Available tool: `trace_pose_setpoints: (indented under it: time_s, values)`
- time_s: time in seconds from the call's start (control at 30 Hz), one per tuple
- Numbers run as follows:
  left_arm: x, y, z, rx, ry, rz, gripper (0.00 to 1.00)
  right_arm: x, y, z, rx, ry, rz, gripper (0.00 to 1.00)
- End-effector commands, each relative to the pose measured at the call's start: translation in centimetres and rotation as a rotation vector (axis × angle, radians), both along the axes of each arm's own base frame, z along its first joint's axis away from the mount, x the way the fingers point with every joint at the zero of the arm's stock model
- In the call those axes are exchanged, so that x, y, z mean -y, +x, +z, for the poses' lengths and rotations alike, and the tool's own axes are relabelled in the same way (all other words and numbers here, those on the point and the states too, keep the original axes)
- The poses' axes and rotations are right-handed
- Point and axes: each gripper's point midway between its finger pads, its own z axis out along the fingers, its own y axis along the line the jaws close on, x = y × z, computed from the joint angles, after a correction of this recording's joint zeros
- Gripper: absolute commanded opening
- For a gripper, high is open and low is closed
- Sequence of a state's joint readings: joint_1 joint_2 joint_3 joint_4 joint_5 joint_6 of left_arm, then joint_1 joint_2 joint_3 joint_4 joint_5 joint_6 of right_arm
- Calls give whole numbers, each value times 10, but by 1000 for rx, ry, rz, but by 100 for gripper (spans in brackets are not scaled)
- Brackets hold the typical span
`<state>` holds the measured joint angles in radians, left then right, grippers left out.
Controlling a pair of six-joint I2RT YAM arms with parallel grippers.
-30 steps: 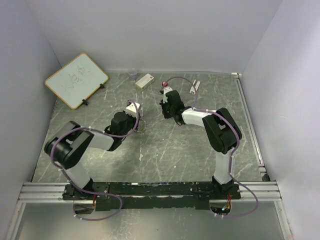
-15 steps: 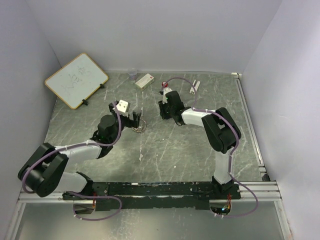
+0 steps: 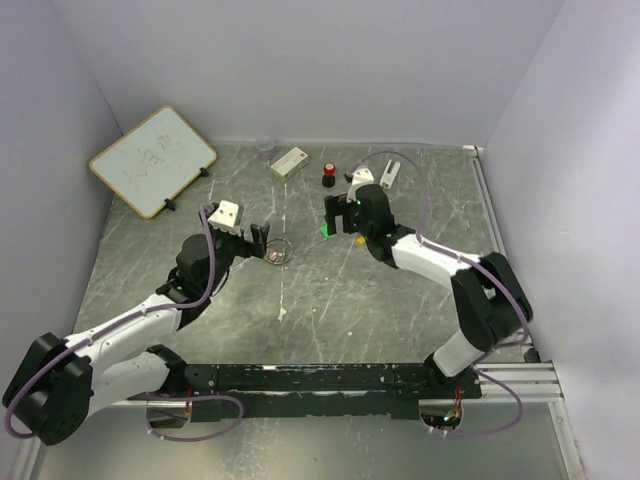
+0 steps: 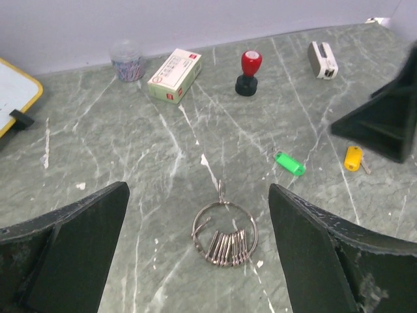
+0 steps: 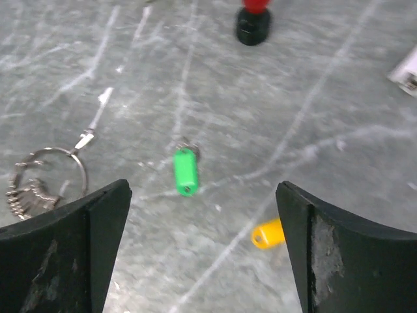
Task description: Remove the keys from the keyring
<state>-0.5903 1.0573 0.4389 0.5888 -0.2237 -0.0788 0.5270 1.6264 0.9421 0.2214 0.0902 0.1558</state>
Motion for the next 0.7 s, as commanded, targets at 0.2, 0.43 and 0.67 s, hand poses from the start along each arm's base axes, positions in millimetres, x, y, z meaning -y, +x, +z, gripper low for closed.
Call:
trace_pose_setpoints:
  time_s: [0.2, 0.43, 0.67]
  values:
    - [-30, -24, -22, -102, -9, 91, 100, 111, -35, 34, 150, -28, -498, 100]
    - [-38, -35, -10, -94, -39, 97, 100, 150, -65, 73, 246, 36, -647, 100]
    - [-44, -43, -7, -89, -53, 101, 100, 173, -85, 100, 313, 49, -710, 100]
